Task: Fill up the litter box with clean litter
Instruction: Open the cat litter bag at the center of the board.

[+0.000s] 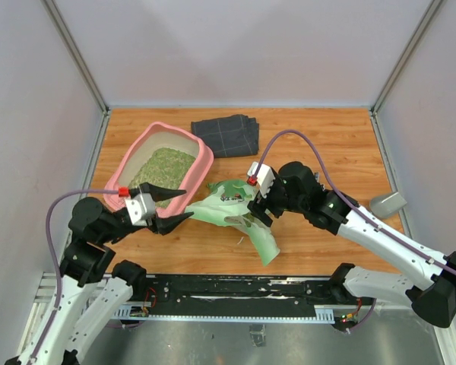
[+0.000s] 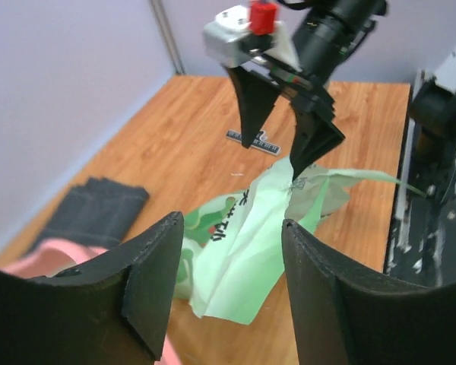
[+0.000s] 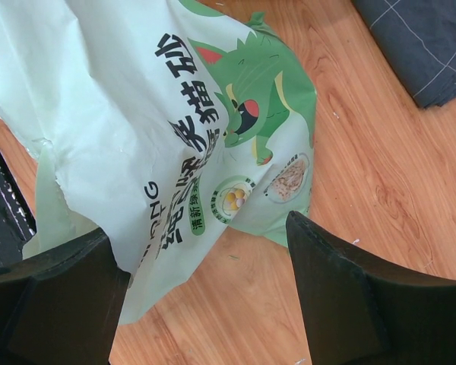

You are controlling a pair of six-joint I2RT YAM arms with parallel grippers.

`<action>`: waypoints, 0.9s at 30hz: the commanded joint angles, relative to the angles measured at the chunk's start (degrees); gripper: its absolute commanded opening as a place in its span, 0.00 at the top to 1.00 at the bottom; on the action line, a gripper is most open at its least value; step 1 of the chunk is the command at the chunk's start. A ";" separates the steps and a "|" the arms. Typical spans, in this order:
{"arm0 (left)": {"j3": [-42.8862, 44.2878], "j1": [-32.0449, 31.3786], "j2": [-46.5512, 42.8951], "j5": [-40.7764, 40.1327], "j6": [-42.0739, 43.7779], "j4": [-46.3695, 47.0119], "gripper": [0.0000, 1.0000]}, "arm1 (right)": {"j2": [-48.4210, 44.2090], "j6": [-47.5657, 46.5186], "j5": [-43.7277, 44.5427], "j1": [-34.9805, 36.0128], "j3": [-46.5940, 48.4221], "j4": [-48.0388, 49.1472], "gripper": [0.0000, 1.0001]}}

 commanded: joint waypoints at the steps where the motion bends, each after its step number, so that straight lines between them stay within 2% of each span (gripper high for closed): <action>1: 0.55 -0.33 -2.66 10.96 23.42 -3.69 0.38 | 0.13 0.48 0.15 0.63 0.27 1.11 0.21; 5: -1.60 -1.71 0.56 12.17 30.94 -8.27 0.36 | 0.27 0.69 0.44 0.62 0.38 1.12 0.21; 12: -4.54 -5.14 2.41 8.73 33.12 -9.29 0.36 | 0.46 1.19 1.70 0.59 0.98 0.10 0.21; 18: -6.59 -10.90 5.06 -0.88 39.48 -9.20 0.40 | -1.20 2.60 4.47 0.64 -0.08 -0.17 0.21; 20: -6.43 -13.24 6.38 -3.86 42.24 -8.99 0.45 | -1.81 2.97 6.22 0.65 -0.85 -0.27 0.22; 22: -6.37 -14.17 7.09 -6.29 43.07 -7.37 0.56 | -2.29 3.03 8.46 0.56 -1.63 -0.92 0.22; 27: -9.08 -14.26 3.80 -5.86 40.67 0.16 0.98 | -4.04 3.90 14.21 0.59 -2.09 -4.45 0.23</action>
